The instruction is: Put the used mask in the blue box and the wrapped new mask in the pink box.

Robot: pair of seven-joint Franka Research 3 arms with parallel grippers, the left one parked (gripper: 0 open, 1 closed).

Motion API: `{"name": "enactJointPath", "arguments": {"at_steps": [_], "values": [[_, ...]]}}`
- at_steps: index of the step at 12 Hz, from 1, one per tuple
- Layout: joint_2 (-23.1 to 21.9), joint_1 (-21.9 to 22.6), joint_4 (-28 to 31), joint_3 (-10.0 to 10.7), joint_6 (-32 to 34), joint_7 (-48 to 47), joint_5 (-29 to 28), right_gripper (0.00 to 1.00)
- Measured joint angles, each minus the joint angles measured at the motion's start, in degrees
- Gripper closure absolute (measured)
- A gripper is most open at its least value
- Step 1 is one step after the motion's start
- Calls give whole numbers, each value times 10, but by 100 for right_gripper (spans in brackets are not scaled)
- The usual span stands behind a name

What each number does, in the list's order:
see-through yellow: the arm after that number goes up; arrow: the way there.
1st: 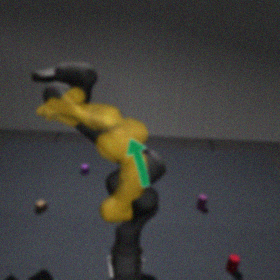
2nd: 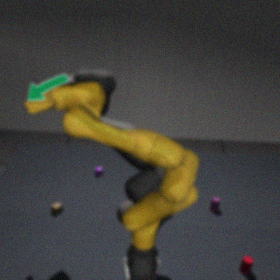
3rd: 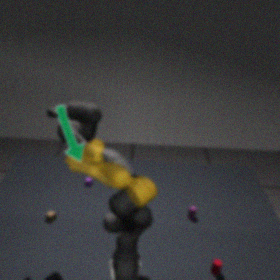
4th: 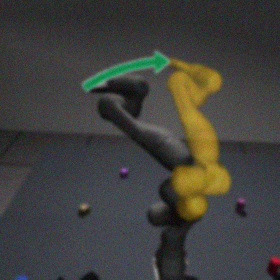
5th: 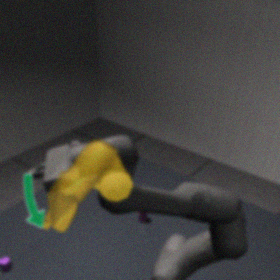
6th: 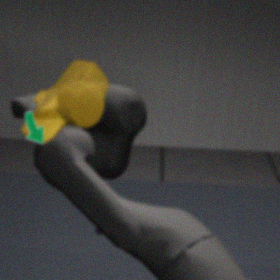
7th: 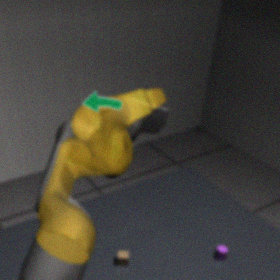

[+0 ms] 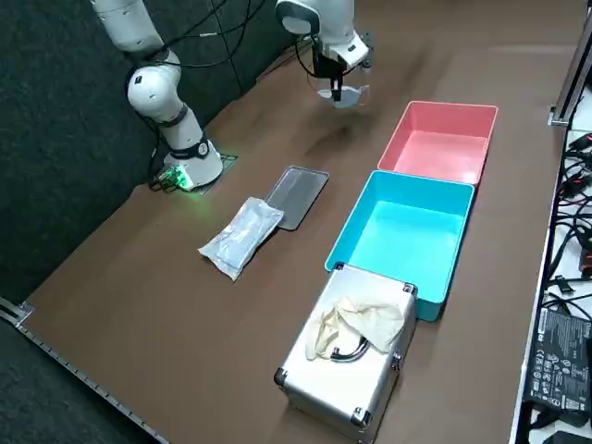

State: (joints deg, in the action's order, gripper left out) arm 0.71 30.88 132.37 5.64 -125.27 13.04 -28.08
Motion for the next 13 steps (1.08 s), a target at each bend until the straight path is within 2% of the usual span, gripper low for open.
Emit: {"name": "enactJointPath", "arguments": {"at_steps": [5, 9, 11, 12, 13], "values": [[-7, -72, -87, 2, 67, 0, 1, 98], [-6, -147, -137, 4, 85, 0, 2, 98], [5, -193, -162, 4, 88, 0, 6, 98], [28, -241, -198, 5, 107, 3, 23, 98], [43, -263, -218, 5, 115, 3, 36, 98]]}}
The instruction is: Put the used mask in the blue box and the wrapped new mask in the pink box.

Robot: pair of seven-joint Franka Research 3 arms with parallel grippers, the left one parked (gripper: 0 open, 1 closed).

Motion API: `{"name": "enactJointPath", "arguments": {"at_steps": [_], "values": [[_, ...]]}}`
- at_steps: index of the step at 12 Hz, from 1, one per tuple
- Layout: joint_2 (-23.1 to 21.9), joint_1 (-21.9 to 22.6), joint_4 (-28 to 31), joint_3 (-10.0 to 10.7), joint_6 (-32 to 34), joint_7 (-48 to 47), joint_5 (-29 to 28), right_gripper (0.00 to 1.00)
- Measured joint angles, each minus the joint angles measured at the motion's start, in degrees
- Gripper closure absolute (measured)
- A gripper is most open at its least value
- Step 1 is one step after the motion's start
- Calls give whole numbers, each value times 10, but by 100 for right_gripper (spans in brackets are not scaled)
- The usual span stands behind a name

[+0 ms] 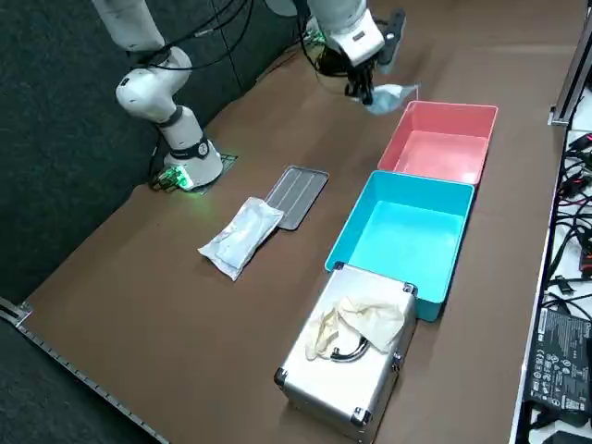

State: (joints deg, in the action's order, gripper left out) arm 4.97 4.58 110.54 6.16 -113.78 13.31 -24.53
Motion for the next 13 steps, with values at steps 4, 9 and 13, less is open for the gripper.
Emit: {"name": "enactJointPath", "arguments": {"at_steps": [4, 9, 13], "values": [[70, -60, -85, 1, 6, -1, 34, 98], [181, -109, -171, 6, 3, -36, 79, 98], [268, -126, -237, 7, -3, -50, 79, 98]]}}
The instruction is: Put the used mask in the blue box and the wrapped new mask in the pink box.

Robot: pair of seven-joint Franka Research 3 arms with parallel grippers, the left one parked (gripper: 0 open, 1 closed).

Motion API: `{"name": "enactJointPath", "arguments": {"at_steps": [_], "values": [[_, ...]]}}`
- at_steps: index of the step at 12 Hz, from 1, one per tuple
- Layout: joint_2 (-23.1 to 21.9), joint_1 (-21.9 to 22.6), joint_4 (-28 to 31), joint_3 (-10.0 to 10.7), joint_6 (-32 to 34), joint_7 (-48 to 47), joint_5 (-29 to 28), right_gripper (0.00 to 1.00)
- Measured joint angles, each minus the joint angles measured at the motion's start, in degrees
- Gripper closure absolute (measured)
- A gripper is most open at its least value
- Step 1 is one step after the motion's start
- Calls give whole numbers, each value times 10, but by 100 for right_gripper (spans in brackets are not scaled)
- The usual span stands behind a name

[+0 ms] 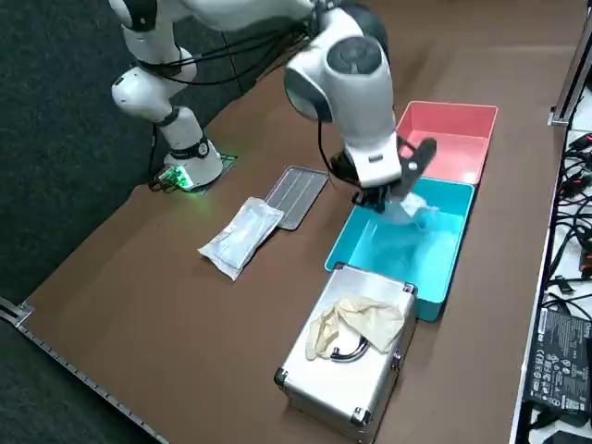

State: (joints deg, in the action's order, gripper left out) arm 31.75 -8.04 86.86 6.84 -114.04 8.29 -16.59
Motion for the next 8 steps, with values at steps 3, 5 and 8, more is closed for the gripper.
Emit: {"name": "enactJointPath", "arguments": {"at_steps": [3, 5, 8], "values": [[41, -11, -19, 0, -12, 0, 0, 98], [62, -15, -23, 0, -37, 0, 0, 96], [71, -15, -23, 0, -49, 0, 5, 76]]}}
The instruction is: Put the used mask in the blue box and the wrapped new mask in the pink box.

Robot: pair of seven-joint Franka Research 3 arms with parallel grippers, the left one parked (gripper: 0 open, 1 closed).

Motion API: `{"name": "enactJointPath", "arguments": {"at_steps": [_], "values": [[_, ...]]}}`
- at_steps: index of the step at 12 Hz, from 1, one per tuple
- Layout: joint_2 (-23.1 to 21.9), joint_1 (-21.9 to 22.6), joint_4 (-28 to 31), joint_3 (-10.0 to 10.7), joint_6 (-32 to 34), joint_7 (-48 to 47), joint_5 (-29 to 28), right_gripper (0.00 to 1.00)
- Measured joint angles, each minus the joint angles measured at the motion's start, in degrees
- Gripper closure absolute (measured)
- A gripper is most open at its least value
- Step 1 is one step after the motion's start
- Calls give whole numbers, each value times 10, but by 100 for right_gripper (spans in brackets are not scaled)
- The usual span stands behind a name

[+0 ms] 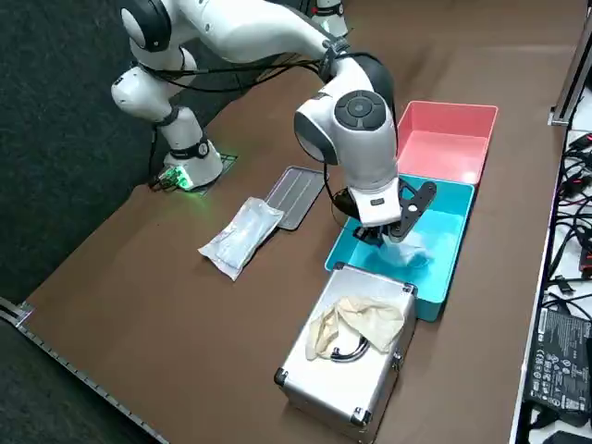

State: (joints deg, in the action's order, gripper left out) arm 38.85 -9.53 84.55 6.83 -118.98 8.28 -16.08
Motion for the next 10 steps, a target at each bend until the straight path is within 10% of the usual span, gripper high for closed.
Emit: {"name": "enactJointPath", "arguments": {"at_steps": [6, 10], "values": [[-22, 6, -25, -2, 49, -1, 56, 6], [-78, 19, -33, -6, 152, -22, 82, 0]]}}
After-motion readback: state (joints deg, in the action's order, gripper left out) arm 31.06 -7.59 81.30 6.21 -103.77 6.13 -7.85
